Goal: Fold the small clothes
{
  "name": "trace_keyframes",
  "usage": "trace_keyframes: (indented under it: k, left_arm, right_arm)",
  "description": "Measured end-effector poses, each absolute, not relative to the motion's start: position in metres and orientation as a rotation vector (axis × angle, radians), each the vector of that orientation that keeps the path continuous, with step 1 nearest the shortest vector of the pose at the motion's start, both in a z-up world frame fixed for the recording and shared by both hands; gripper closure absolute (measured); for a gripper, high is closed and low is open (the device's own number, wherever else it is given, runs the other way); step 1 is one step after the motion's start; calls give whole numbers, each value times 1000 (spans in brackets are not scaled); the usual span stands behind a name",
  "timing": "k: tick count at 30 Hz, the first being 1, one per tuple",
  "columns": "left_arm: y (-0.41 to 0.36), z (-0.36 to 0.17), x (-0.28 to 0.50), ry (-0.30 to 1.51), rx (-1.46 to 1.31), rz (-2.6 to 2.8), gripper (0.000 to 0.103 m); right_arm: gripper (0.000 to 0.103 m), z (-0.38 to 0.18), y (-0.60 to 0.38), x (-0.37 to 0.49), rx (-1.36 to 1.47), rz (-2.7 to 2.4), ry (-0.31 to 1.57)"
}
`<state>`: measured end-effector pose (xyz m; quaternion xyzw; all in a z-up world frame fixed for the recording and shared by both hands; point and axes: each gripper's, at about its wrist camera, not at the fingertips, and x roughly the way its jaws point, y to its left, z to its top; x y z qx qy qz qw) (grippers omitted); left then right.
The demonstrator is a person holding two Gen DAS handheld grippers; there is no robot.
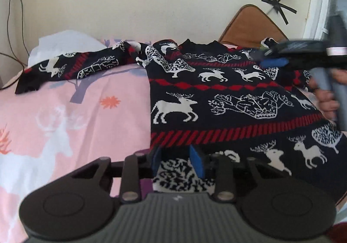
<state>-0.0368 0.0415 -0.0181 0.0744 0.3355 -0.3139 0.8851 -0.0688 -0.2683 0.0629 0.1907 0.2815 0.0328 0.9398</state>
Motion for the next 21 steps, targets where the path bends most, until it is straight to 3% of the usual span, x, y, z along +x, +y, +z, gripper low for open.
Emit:
trace_keyframes:
  k: [2,3,16,21]
  left_arm:
    - [44,-19,-41,687,167,-654,74]
    - [45,-19,-42,683,170,-657,74]
    - [112,5,16,617,-35,-389,61]
    - [123,-7,36,574,-83,-290,53]
  right_arm:
    - [39,33,-278,-55,444,37,663]
    - [40,23,-282,-59,441,52,596]
    - [34,23,-280,-55,375,51,613]
    - [35,68,-243,-41,235,159,564]
